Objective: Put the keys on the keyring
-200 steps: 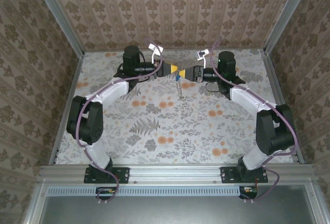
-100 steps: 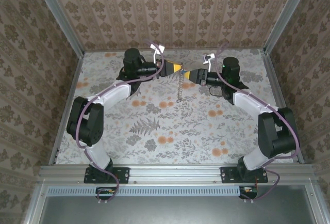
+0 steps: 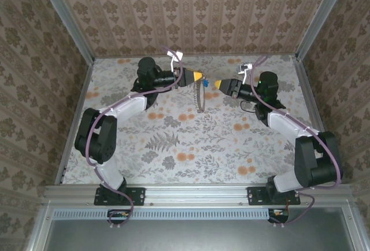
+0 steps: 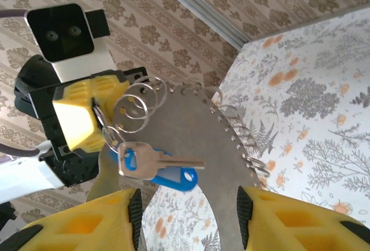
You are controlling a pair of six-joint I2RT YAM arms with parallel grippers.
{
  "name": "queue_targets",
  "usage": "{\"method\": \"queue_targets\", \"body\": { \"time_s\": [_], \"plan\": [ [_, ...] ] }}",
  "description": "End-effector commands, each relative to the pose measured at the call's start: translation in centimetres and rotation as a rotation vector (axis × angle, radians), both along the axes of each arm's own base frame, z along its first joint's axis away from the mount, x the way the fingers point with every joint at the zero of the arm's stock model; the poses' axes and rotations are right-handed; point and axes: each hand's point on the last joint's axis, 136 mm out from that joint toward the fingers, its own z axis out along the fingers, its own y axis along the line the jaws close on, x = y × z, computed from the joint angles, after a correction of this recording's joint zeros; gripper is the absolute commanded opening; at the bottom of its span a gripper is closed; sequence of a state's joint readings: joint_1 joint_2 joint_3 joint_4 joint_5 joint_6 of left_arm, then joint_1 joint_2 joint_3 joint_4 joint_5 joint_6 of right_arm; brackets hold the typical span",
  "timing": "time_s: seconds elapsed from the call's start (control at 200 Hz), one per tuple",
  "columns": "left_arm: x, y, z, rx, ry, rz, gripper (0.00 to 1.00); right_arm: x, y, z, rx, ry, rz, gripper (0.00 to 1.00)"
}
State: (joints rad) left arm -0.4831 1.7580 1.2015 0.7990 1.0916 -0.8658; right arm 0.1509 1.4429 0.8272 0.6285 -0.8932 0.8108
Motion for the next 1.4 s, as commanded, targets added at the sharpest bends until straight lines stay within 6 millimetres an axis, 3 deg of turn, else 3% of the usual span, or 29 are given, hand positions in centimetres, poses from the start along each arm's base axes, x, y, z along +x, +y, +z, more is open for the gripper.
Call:
{"method": "queue_targets", "body": {
  "time_s": [0.0,0.52,0.81,0.91,1.155,1.255,1.395],
  "plan": [
    [-1.0,0.6,3.0,-0.058,-0.078,0.002,0.0,-0.5,0.4,1.9,0.01,-0.071,-0.002,0.5],
    [-1.1,0.4,3.4,-0.068,-0.076,-0.002,0.0,-1.9,3.3,2.7,-0.032,-0.114,0.062,0.48],
    [-1.3,0.2,3.5,-0.07,-0.078,-0.009,0.0,-1.0,4.6,2.8,-0.035,-0.114,0.076,0.44],
    [-1.3,0.2,3.5,-0.071,-0.078,-0.005,0.0,-0.7,4.9,2.5,-0.035,-0.107,0.08,0.38],
    [-1.1,0.3,3.7,-0.083,-0.075,0.008,0.0,-1.7,4.7,1.7,-0.048,-0.099,0.086,0.06],
    [-1.0,0.4,4.1,-0.101,-0.076,0.012,0.0,-2.2,4.5,1.6,-0.056,-0.098,0.084,0.0],
    [-0.7,0.6,4.3,-0.117,-0.069,0.02,0.0,-2.6,4.4,1.6,-0.059,-0.098,0.088,0.0]
  ]
}}
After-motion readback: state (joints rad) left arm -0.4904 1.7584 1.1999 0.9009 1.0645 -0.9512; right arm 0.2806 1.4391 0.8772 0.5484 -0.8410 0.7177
